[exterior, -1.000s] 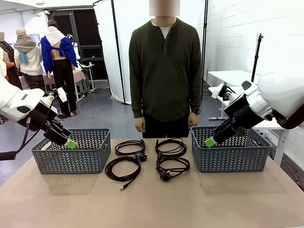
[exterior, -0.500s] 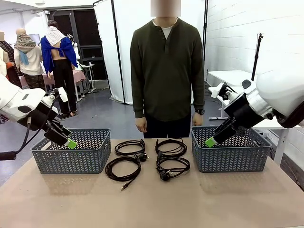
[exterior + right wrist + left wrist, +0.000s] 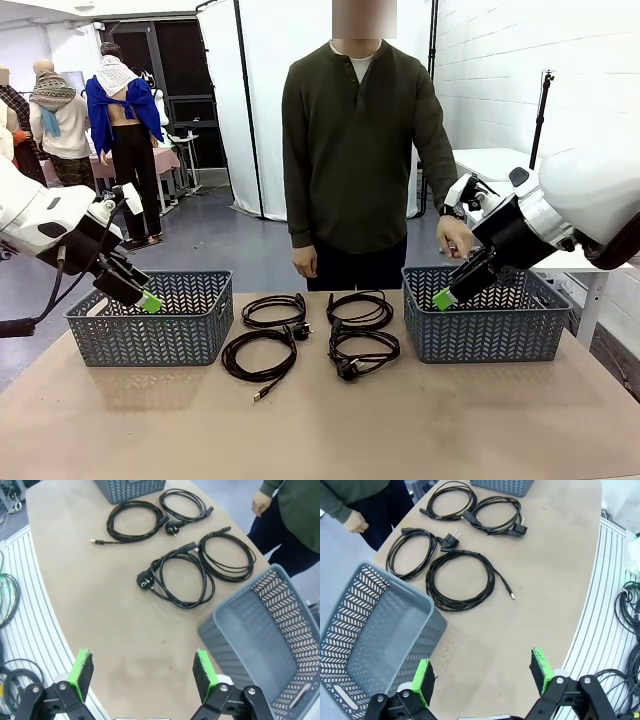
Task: Organize the cables according to human instructions.
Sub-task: Pick up a bundle of cables and place it in the basket indicated by the human.
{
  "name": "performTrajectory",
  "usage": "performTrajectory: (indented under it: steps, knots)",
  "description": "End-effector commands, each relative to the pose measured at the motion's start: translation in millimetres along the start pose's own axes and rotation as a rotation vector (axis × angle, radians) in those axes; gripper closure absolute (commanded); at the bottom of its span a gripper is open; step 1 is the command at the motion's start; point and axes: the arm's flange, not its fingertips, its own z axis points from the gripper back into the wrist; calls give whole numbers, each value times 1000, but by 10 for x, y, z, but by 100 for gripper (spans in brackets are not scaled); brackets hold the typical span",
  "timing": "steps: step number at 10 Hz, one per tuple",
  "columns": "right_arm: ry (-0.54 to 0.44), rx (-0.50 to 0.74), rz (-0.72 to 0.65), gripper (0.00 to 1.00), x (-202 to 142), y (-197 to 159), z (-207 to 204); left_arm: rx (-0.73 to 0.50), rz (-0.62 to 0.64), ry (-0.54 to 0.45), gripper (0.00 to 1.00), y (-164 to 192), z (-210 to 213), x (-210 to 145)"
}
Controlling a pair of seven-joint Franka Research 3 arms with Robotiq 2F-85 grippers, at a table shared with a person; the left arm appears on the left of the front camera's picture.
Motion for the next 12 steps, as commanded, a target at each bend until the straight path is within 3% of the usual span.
performTrajectory:
  steps: [1,12]
  knots:
    - [-16,20,5,0,-10,-36,-36,-16,-14,-12,0,23,-29,-41]
    - [-16,20,5,0,-10,-36,-36,-16,-14,-12,0,23,-29,-41]
